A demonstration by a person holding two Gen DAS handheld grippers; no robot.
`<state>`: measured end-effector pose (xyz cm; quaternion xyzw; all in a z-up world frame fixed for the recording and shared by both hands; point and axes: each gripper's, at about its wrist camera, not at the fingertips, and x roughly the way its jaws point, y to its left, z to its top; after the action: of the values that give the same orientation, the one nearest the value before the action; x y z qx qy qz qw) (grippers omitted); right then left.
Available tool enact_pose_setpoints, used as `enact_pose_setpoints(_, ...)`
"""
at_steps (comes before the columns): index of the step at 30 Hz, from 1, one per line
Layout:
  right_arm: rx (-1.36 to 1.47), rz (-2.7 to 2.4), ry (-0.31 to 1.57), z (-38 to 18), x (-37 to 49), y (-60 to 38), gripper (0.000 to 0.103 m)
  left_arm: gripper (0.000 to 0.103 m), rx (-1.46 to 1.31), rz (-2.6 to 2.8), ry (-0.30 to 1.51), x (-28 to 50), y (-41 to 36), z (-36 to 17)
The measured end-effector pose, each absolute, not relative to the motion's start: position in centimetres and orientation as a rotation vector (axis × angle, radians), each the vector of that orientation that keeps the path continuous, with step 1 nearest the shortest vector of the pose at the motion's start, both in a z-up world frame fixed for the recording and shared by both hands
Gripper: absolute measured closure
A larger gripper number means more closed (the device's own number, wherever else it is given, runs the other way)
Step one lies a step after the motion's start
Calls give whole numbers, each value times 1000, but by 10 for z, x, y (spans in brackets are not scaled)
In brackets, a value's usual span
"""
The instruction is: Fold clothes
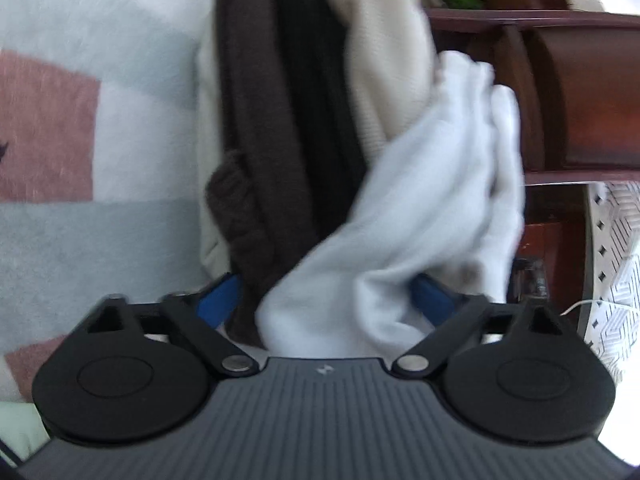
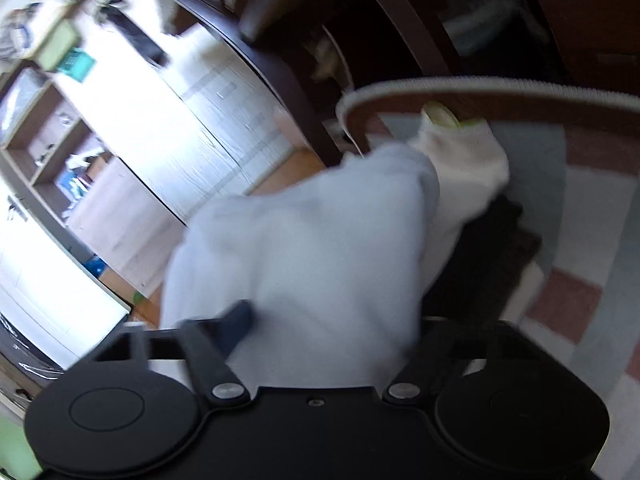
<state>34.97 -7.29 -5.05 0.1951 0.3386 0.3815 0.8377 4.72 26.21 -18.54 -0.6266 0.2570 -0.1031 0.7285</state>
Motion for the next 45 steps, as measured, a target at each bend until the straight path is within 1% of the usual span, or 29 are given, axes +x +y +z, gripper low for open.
enact_pose_setpoints(1, 393, 820, 667, -46, 341, -74, 68, 49, -1370, -234, 544, 45, 263, -179)
enact_pose_setpoints(2, 374, 832, 618, -41, 332, -75, 68, 51, -1349, -237, 529, 43, 263, -172)
enact_pose_setpoints(3, 360, 850, 556, -34, 318, -76, 69, 61, -1292, -229, 533, 43, 263, -162)
enact_pose_setpoints(4, 349, 883, 494, -28, 303, -78, 69, 74, -1220, -215, 531, 43, 264, -150)
enact_pose_setpoints(6, 294, 937, 398, -11, 274, -72, 70, 86, -1086, -187, 527, 42, 265, -128)
enact_pose_setpoints(9, 203, 988, 304, 16, 237, -57, 72, 89, -1013, -154, 539, 43, 267, -106)
enact_pose_setpoints(10, 180, 997, 293, 26, 231, -49, 72, 91, -991, -146, 540, 44, 268, -101)
enact_pose_setpoints(12, 134, 1012, 273, 46, 220, -33, 73, 91, -981, -145, 518, 45, 274, -89)
enact_pose_setpoints(15, 102, 1030, 251, 83, 217, -9, 73, 91, -985, -146, 464, 48, 294, -65)
enact_pose_setpoints(18, 153, 1018, 219, 122, 235, 3, 74, 91, -899, -150, 376, 61, 316, -19)
enact_pose_setpoints(20, 219, 946, 203, 144, 258, 2, 74, 87, -804, -156, 345, 85, 332, 15)
enact_pose_setpoints(21, 266, 884, 236, 149, 274, 1, 71, 78, -769, -142, 367, 102, 340, 26)
enact_pose_setpoints(22, 298, 804, 292, 145, 293, -1, 63, 59, -740, -107, 402, 118, 347, 30)
enact_pose_setpoints(23, 329, 721, 350, 141, 313, -3, 54, 51, -710, -72, 437, 135, 354, 35)
enact_pose_setpoints(24, 328, 632, 418, 127, 337, -7, 30, 43, -680, -40, 473, 151, 360, 38)
enact_pose_setpoints(25, 305, 559, 506, 107, 357, -7, 16, 43, -652, -21, 515, 164, 361, 32)
enact_pose_setpoints(27, 297, 456, 698, 54, 384, -17, 20, 43, -629, -18, 580, 180, 364, 18)
enact_pose_setpoints(29, 376, 438, 799, 4, 382, -37, 22, 43, -628, -37, 625, 189, 367, 3)
enact_pose_setpoints(31, 509, 512, 770, -26, 361, -61, 22, 42, -628, -39, 606, 187, 368, -9)
enact_pose_setpoints(33, 586, 604, 688, -39, 333, -77, 22, 42, -643, -40, 584, 186, 368, -20)
enact_pose_setpoints(35, 574, 675, 617, -40, 306, -78, 22, 38, -668, -40, 557, 186, 367, -26)
enact_pose_setpoints(36, 545, 706, 591, -39, 295, -75, 22, 32, -674, -40, 544, 187, 365, -28)
enact_pose_setpoints(37, 448, 728, 563, -32, 285, -66, 22, 28, -662, -40, 538, 190, 361, -31)
enact_pose_setpoints(41, -15, 787, 420, -9, 245, -23, 22, 24, -518, -39, 540, 205, 348, -30)
enact_pose_setpoints(42, -138, 781, 384, -7, 236, -10, 22, 18, -484, -55, 541, 209, 346, -31)
enact_pose_setpoints(43, -228, 766, 360, -8, 233, 3, 27, 16, -449, -71, 544, 214, 343, -32)
enact_pose_setpoints(44, -315, 749, 337, -10, 231, 16, 30, 16, -407, -82, 558, 221, 340, -34)
enact_pose_setpoints(45, -403, 732, 312, -12, 229, 29, 42, 29, -365, -92, 572, 228, 337, -35)
